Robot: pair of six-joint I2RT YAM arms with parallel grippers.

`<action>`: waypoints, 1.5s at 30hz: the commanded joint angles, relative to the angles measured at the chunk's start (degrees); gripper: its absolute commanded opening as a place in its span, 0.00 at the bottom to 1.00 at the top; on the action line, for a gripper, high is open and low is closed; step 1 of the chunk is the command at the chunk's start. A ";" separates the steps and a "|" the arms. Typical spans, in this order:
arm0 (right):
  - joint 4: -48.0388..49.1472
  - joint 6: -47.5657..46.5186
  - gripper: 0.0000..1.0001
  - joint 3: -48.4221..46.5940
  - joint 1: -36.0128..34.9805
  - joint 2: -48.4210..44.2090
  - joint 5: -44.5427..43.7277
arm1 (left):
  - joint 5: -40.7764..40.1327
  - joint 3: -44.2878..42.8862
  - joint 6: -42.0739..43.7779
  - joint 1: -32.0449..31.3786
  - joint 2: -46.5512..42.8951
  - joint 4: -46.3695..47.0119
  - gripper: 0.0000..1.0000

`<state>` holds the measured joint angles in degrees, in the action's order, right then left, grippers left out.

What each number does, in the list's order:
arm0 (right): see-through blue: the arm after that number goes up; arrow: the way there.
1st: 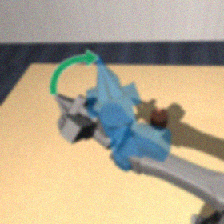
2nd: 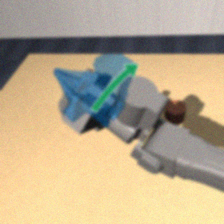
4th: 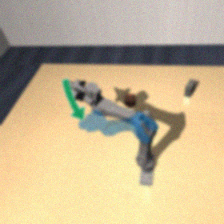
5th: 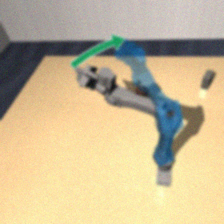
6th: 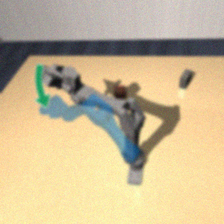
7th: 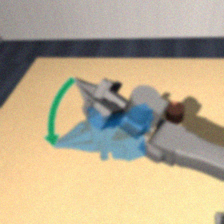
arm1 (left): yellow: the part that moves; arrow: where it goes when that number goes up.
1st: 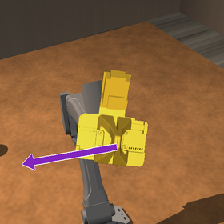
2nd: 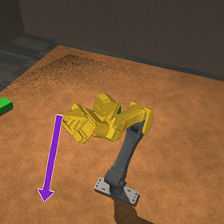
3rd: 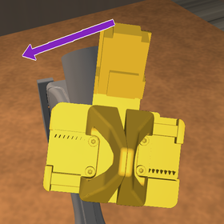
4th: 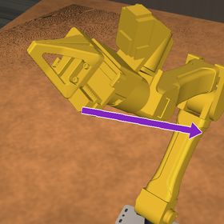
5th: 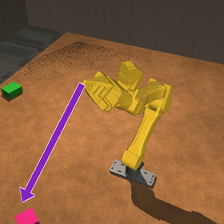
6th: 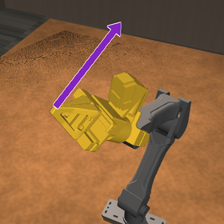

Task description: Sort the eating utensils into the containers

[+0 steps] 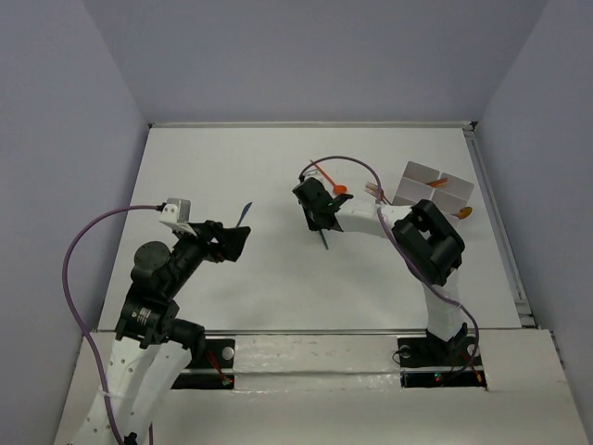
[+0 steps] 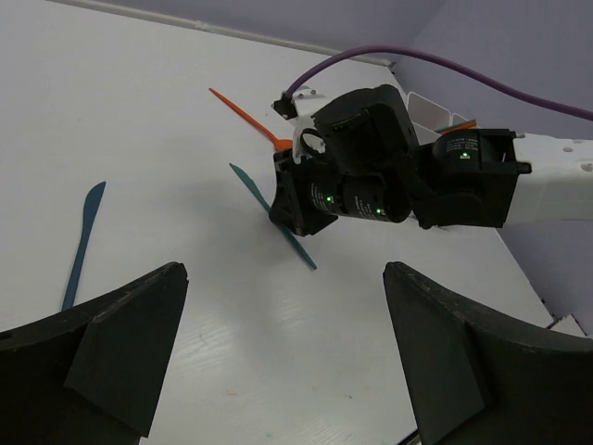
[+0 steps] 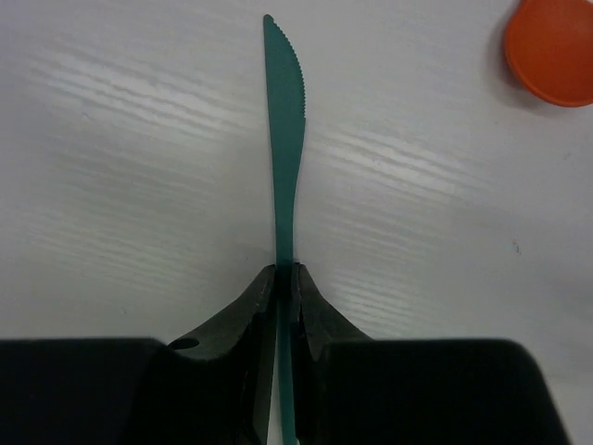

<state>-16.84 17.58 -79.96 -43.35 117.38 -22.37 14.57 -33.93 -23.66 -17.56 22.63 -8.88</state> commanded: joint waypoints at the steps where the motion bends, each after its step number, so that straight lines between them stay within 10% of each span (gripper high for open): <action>1: -6.09 -5.80 0.15 3.41 0.46 -3.56 6.01 | 0.55 -1.66 0.37 -0.19 -0.40 2.47 0.99; 13: -12.68 -9.67 0.43 -3.34 4.85 0.47 15.60 | 0.72 -1.58 0.28 -0.19 -0.31 2.64 0.99; 35: -28.51 -10.03 0.16 -10.83 3.10 4.61 13.58 | 0.90 -1.57 0.28 -0.19 -1.27 2.73 0.99; 45: -18.42 -7.57 0.07 -5.84 3.10 -8.00 13.23 | 0.73 -1.57 0.19 -0.19 -2.07 2.64 0.99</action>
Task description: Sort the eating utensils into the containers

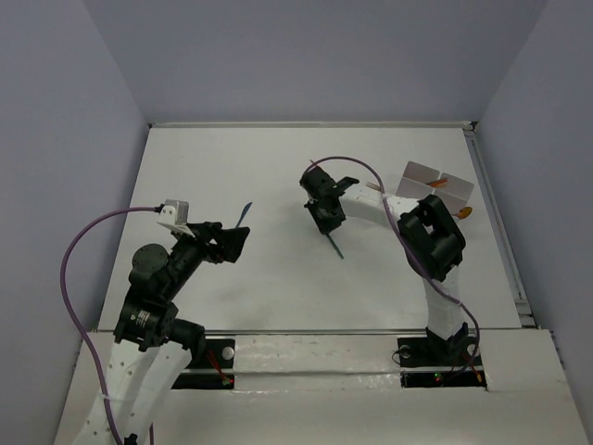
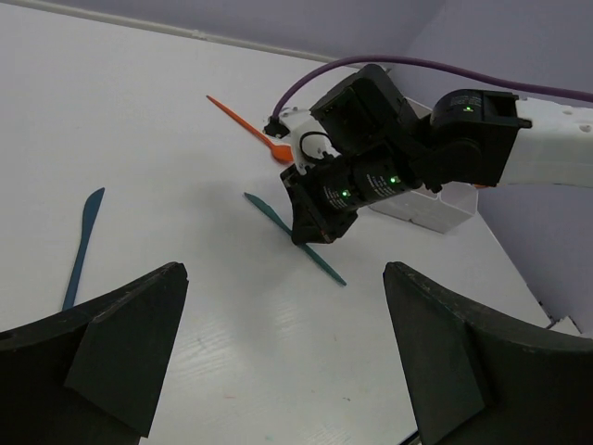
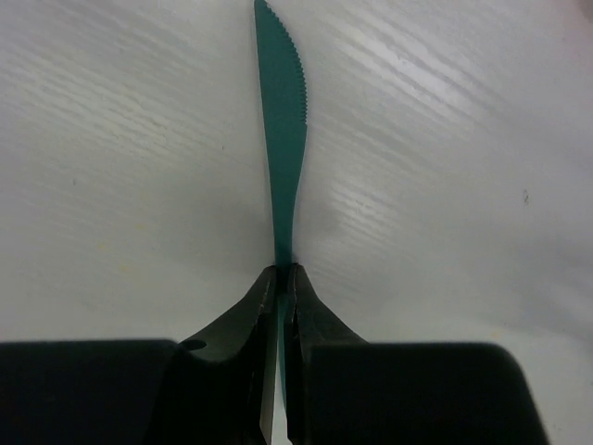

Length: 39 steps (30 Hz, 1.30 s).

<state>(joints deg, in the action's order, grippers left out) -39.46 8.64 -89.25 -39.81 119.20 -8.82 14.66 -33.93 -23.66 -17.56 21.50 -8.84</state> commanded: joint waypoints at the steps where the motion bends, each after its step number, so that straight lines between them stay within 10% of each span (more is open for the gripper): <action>1: 9.44 2.07 0.07 4.86 -0.44 -12.64 -0.50 | 0.64 -1.57 0.19 -0.71 -0.93 2.60 0.99; 18: 54.71 6.31 0.07 47.93 20.29 -64.96 -42.14 | -0.07 -1.84 0.37 -3.53 -3.39 2.25 0.99; 39: 74.62 5.59 0.07 57.00 30.41 -47.57 -45.58 | -0.33 -1.93 0.46 -5.64 -3.13 2.16 0.99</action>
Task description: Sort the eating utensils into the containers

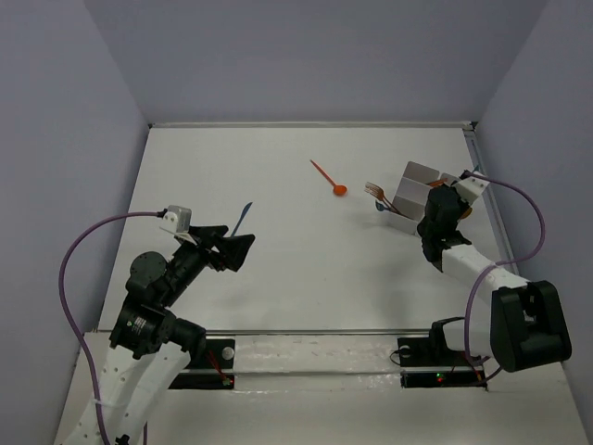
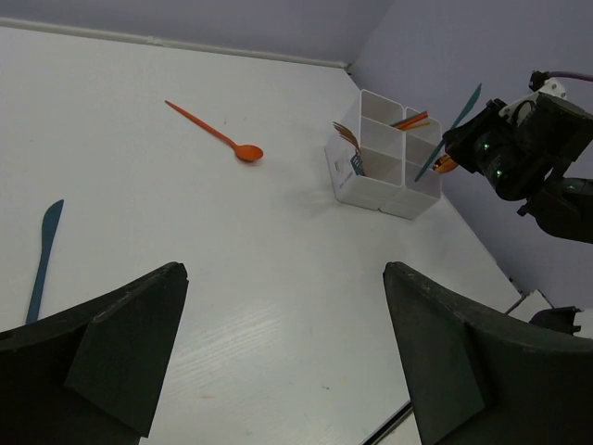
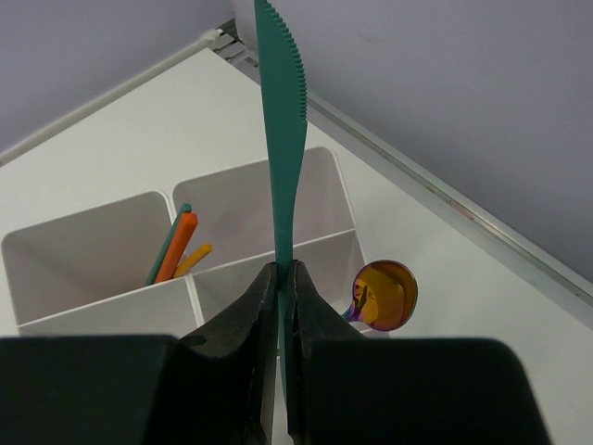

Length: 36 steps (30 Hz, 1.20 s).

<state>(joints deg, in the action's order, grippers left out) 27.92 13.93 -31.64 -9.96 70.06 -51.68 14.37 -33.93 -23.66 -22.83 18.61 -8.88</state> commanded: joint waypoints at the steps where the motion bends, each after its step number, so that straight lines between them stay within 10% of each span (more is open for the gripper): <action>1: 7.23 0.30 0.07 -0.62 0.55 2.00 -3.16 | -0.13 -1.84 0.46 -0.37 -0.16 2.12 0.99; 9: 3.28 5.40 0.09 0.26 0.55 2.89 -2.02 | -0.04 -1.84 0.46 -0.37 0.11 2.12 0.99; 18: -4.10 7.78 0.36 -0.79 -0.06 0.26 2.54 | -0.13 -1.84 0.37 -0.37 0.72 2.29 0.99; 36: -24.92 9.18 0.42 -10.37 -11.65 -8.10 17.04 | -0.22 -2.36 0.54 8.67 11.86 1.24 0.99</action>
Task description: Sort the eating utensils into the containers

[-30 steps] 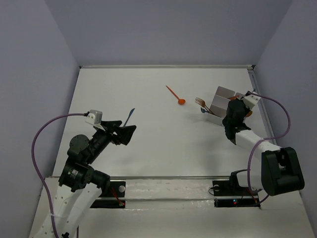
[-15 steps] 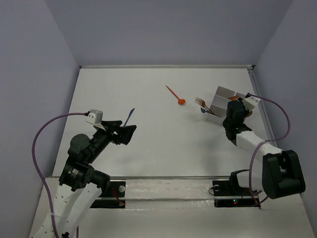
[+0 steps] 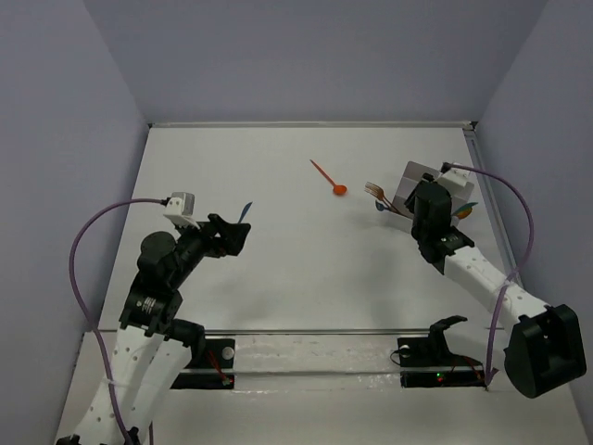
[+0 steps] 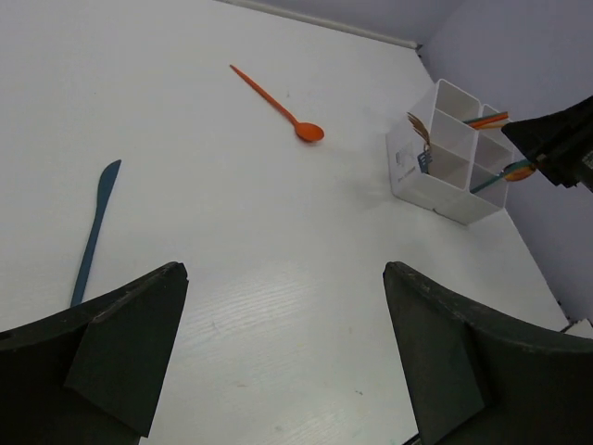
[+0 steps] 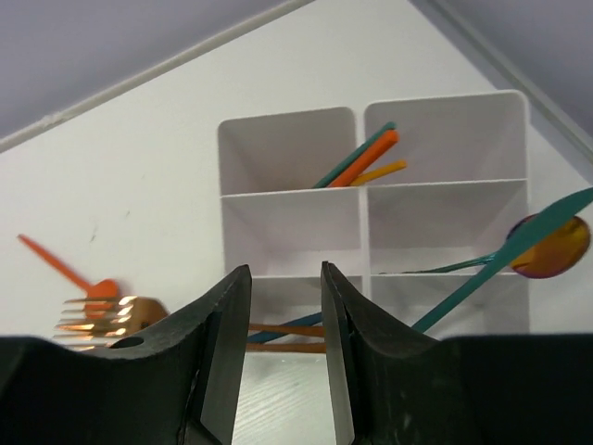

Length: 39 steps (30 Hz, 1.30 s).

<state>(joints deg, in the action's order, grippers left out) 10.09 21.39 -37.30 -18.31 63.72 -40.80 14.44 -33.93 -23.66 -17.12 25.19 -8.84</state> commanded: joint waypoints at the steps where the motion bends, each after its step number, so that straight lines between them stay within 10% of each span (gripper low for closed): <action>1: -8.40 1.55 0.42 -5.23 -4.01 -1.94 8.08 | -0.46 -2.54 0.81 3.76 6.79 1.02 0.99; 9: -15.45 2.52 0.43 -4.11 -7.10 -6.76 31.98 | -6.17 -5.97 2.83 6.05 24.88 -1.36 0.70; 16: -12.90 4.36 0.43 -0.76 -8.15 -10.46 42.71 | -12.66 -7.81 4.85 6.05 37.89 -4.16 0.66; 32: -10.97 5.86 0.44 0.82 -8.68 -13.19 49.23 | -22.87 -17.65 10.47 3.15 66.29 -4.87 0.55; 39: -10.70 6.03 0.44 1.17 -8.68 -12.92 49.06 | -22.00 -19.24 10.65 2.62 72.10 -5.92 0.29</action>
<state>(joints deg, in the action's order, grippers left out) -3.03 27.05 -36.58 -26.35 50.74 7.22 -6.90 -52.36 -13.58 -14.17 94.54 -13.39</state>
